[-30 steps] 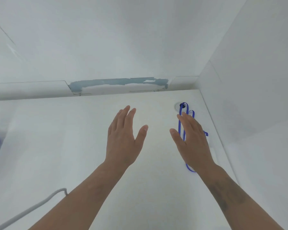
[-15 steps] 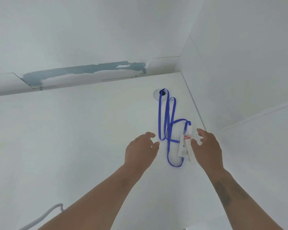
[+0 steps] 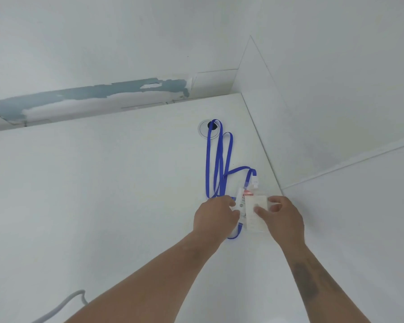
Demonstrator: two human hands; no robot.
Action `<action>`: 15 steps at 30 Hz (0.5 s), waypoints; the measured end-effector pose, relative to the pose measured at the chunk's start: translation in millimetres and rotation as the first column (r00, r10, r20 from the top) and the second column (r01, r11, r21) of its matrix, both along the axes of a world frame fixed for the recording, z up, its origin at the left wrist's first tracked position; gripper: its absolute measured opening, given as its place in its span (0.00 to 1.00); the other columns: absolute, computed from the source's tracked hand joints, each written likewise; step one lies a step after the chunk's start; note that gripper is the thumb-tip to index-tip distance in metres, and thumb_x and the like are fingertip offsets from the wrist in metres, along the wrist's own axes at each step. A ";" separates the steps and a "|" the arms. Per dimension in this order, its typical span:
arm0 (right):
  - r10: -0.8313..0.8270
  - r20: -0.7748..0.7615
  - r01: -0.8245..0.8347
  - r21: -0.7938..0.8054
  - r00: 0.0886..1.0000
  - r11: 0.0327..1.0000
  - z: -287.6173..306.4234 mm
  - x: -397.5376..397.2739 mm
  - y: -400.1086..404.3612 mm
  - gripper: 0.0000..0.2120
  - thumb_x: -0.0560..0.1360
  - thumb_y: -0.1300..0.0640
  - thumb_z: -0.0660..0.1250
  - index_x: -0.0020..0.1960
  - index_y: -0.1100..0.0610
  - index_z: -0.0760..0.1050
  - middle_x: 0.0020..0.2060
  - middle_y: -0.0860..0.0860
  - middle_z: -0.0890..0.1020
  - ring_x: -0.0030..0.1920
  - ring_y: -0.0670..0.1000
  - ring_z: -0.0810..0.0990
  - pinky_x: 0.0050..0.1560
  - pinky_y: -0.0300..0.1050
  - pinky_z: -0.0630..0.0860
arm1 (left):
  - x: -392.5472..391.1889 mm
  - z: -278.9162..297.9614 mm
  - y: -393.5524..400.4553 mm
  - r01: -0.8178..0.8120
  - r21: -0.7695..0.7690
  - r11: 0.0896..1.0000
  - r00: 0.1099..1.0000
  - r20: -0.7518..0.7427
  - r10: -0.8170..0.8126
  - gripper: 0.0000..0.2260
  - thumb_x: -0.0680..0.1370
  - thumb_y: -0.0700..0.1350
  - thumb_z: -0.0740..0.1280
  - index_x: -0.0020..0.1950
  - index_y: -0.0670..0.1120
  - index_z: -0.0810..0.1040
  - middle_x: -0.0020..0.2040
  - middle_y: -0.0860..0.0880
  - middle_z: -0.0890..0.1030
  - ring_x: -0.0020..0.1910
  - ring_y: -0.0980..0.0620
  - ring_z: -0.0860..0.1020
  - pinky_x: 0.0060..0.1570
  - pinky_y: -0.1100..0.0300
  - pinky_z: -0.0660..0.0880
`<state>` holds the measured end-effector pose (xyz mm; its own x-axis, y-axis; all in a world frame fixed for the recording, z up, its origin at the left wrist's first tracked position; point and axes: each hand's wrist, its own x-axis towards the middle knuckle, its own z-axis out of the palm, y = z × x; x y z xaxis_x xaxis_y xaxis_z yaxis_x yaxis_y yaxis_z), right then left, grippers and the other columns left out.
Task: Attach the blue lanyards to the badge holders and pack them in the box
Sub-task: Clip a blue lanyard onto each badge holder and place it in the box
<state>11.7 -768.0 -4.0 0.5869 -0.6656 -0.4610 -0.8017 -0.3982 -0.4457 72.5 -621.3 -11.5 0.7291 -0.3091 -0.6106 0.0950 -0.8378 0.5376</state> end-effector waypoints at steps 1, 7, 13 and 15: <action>-0.029 0.030 0.028 0.047 0.999 0.999 2.1 0.3 -3.2 0.16 0.74 0.50 0.73 0.57 0.56 0.76 0.48 0.50 0.82 0.43 0.50 0.79 0.34 0.35 0.69 | 0.8 0.9 0.2 -0.010 -0.006 1.000 1.000 -0.004 0.010 0.15 0.78 0.54 0.63 0.64 0.56 0.76 0.61 0.56 0.80 0.61 0.52 0.77 0.59 0.57 0.74; -0.344 0.193 0.184 0.563 0.919 0.806 36.1 9.0 -2.8 0.05 0.76 0.57 0.71 0.49 0.58 0.79 0.37 0.52 0.82 0.34 0.51 0.79 0.40 0.43 0.78 | 14.0 31.3 13.3 -0.148 -0.194 0.970 0.989 0.003 0.151 0.17 0.76 0.60 0.66 0.61 0.55 0.77 0.55 0.59 0.81 0.54 0.57 0.79 0.56 0.58 0.76; -0.458 0.228 0.084 0.820 0.859 0.566 73.0 38.3 31.5 0.02 0.78 0.59 0.68 0.48 0.58 0.77 0.40 0.54 0.83 0.41 0.53 0.83 0.46 0.44 0.78 | 40.3 68.8 45.6 -0.495 -0.457 0.739 0.869 -0.286 0.404 0.09 0.76 0.51 0.72 0.48 0.46 0.82 0.44 0.49 0.85 0.43 0.53 0.83 0.42 0.60 0.79; -0.436 0.252 0.036 0.833 0.864 0.553 84.1 48.6 51.0 0.03 0.78 0.59 0.67 0.47 0.59 0.77 0.39 0.53 0.83 0.42 0.53 0.84 0.45 0.43 0.79 | 48.0 85.2 66.1 -0.628 -0.517 0.581 0.776 -0.467 0.423 0.06 0.77 0.45 0.71 0.47 0.42 0.83 0.43 0.46 0.86 0.41 0.51 0.83 0.39 0.62 0.79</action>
<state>60.3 -717.0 80.1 0.7142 -0.2964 -0.6340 -0.4836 0.4459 -0.7532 120.6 -555.2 73.7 0.7280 -0.2959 -0.6185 0.6283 -0.0731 0.7745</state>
